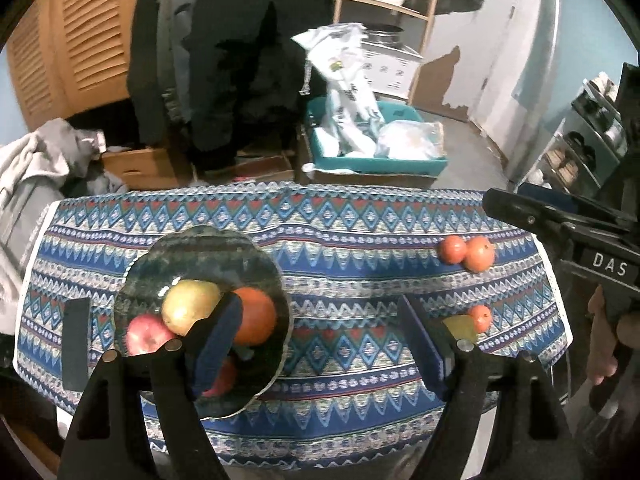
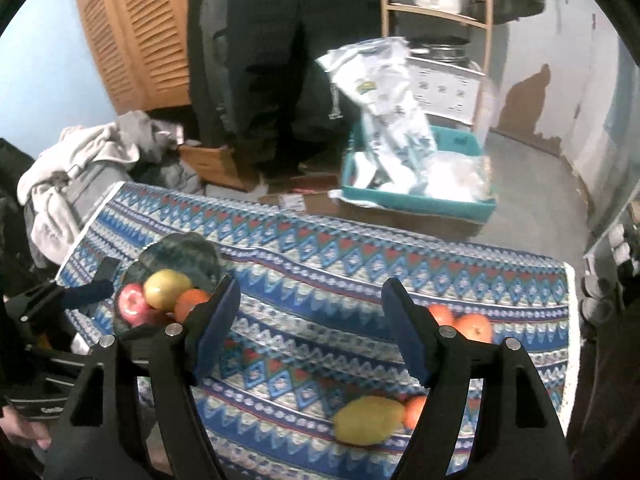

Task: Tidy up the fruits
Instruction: 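Withdraw both grippers from the bowl back toward the remaining oranges, then reach the right gripper to an orange while the left gripper approaches a tangerine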

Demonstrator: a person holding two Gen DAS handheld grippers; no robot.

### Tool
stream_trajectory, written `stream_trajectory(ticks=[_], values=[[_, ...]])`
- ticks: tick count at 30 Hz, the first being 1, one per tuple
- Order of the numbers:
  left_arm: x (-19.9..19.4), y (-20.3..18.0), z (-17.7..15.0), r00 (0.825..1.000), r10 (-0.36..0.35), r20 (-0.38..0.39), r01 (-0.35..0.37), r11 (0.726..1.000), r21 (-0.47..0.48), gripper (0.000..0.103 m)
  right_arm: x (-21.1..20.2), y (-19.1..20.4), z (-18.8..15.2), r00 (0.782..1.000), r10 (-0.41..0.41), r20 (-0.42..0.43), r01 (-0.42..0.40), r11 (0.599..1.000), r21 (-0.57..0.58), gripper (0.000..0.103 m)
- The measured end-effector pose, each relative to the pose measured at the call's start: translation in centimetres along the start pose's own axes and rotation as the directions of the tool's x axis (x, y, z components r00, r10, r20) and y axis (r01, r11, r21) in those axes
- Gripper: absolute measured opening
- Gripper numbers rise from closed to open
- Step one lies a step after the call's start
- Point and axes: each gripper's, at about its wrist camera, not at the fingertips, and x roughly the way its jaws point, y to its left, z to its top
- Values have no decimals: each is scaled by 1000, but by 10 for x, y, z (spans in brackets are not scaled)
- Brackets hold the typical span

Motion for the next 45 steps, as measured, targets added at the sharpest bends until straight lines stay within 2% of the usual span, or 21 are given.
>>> stream_trajectory(ticks=[12,23,30,33,38,42,45], values=[[10,-51,20,999,-41,-10,41,995,92,81,-17,-65,-20,993,-118,5,118,992,41,77],[38,-83,30,998,-54,-42,59,987,146,81,-8,-125,-39,984,-170,-47,175,978,115,77],[47,-96,48,995,-71,-67,82,980,183,81,6,-155,-43,986,-123,-110,139,979,151,77],[51,-98,58,996,-65,-62,76,978,194,81,17,-168,-43,979,-135,-152,157,977,144,77],[71,-105,73,994,-57,-89,76,972,223,81,31,-184,-39,978,-102,-183,133,976,172,77],[85,-112,76,994,-57,-90,79,963,258,81,39,-189,-33,978,-98,-187,127,981,148,77],[104,-117,76,990,-76,-121,105,961,257,81,51,-193,-34,974,-82,-212,114,983,143,77]])
